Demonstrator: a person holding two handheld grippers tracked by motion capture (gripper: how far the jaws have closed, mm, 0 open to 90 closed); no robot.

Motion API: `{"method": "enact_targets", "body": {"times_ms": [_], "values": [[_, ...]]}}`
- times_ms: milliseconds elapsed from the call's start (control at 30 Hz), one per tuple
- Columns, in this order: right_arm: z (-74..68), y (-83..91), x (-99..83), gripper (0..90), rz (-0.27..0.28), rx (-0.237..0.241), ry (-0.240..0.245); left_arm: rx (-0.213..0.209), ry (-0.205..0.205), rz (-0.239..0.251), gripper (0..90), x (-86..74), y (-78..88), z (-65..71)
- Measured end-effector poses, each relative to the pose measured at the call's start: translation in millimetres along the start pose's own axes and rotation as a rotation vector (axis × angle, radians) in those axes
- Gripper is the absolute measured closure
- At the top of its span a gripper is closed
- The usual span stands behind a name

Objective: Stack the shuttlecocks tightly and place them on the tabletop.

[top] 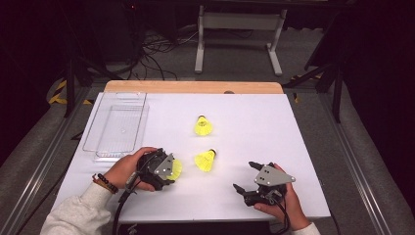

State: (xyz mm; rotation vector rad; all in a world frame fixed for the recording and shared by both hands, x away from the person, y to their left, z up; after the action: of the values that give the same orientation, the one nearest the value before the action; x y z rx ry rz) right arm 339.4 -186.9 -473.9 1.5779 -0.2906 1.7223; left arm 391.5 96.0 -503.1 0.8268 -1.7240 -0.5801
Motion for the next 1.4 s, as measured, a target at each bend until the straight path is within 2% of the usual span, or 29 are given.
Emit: {"method": "enact_targets", "body": {"times_ms": [167,200,233,267,467,533,700,733,800,867,900,967,1000,1133,1200,1333,1400], "values": [[-0.5,-0.6,-0.9,15.3,-0.003,0.016,-0.009,0.004,0.005,0.015,22.6,0.2,0.3,-1.2],[-0.8,-0.8,-1.2,15.3,-0.004,0.017,-0.008,0.031,0.015,0.025,22.2,1.0,0.4,-2.3],[-0.9,-0.9,-1.5,15.3,-0.009,0.015,-0.006,0.038,0.022,0.028,21.3,1.3,1.1,-3.1],[-1.2,-0.9,-1.6,15.1,-0.01,0.017,-0.006,0.031,0.018,0.041,20.1,2.5,2.4,-3.8],[-2.1,-0.4,-0.7,15.0,-0.004,0.023,-0.004,0.061,0.031,0.086,15.7,6.8,7.1,-6.2],[-2.0,-0.5,-0.8,14.9,-0.004,0.024,-0.005,0.057,0.041,0.09,13.9,6.8,7.6,-6.7],[-3.2,-1.5,-1.6,14.7,-0.006,0.038,-0.011,0.049,0.06,0.045,12.5,-0.3,5.0,-11.3],[-3.3,-1.9,-1.8,14.6,-0.007,0.038,-0.01,0.044,0.06,0.029,12.6,-2.1,2.5,-12.7],[-4.3,-2.4,-2.4,14.5,-0.009,0.045,-0.014,0.061,0.071,-0.005,15.0,-5.4,-3.7,-17.1],[-3.8,-3.0,-2.9,14.5,-0.013,0.04,-0.012,0.059,0.094,-0.063,15.9,-9.4,-12.4,-19.9],[-3.9,-3.0,-3.0,14.5,-0.012,0.042,-0.013,0.064,0.104,-0.056,14.7,-8.2,-12.7,-21.4],[-3.9,-3.0,-3.4,14.5,-0.016,0.041,-0.01,0.07,0.117,-0.056,22.0,-7.0,-13.5,-22.7],[-3.9,-3.1,-3.8,14.5,-0.017,0.046,-0.012,0.067,0.109,-0.053,21.0,-6.6,-14.2,-22.9],[-3.7,-3.8,-4.9,14.5,-0.02,0.048,-0.016,0.037,0.11,-0.039,26.7,-6.1,-13.7,-21.0],[-3.7,-3.2,-4.7,14.5,-0.019,0.048,-0.017,0.017,0.118,-0.041,34.2,-6.1,-12.6,-19.8],[-4.0,-2.8,-4.2,14.5,-0.019,0.046,-0.015,0.011,0.092,-0.039,45.4,-3.9,-12.7,-17.9],[-4.4,-3.1,-4.4,14.6,-0.019,0.049,-0.013,0.005,0.084,-0.038,47.1,-3.7,-12.4,-17.8]]}}
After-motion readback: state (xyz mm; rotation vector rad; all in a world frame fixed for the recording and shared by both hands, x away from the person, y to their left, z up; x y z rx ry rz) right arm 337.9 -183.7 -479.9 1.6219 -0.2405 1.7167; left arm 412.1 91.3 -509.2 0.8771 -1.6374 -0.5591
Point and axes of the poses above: each handheld gripper's, and its own axes: y roughly backward along the jaws, x roughly out of its top, z roughly to its right, the point moved 7 cm from there along -y, roughly forward along the jaws, and after that the axes turned 13 degrees about z, right-handed, at the moved point
